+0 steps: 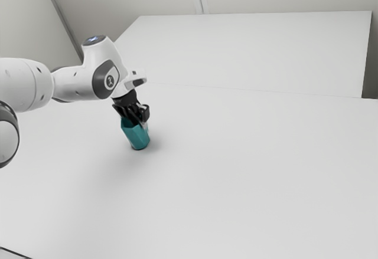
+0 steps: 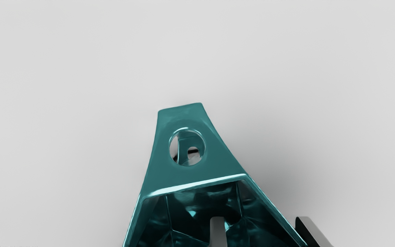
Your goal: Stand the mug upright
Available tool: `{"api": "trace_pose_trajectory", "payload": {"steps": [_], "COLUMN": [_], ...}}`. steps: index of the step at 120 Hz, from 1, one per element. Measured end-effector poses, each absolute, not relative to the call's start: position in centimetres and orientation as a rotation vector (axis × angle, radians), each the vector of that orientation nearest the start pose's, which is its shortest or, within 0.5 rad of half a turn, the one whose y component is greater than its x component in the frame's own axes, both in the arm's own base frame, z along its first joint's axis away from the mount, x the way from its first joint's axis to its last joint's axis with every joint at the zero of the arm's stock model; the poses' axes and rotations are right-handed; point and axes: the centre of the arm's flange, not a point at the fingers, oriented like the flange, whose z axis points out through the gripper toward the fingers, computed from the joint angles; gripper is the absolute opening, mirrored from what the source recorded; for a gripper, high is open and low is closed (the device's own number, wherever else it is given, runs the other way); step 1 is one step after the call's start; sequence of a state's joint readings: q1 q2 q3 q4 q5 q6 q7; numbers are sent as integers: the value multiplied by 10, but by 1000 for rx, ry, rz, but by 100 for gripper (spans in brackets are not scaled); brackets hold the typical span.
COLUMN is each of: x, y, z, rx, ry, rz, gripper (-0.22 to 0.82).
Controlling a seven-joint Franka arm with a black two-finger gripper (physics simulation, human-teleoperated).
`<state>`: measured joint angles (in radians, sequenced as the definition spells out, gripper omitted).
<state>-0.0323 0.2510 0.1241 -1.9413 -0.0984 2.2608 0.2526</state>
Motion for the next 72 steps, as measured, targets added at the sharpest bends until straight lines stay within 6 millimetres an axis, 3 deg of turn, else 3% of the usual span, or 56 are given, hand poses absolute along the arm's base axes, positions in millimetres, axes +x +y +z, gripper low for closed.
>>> {"api": "trace_pose_trajectory", "payload": {"steps": [37,72], "x": [606,600], "y": [49,59], "z": [416,520], "rx": [-3151,-3067], "ry": [176,226], "rz": [-243,-345], "gripper": [31,51]}}
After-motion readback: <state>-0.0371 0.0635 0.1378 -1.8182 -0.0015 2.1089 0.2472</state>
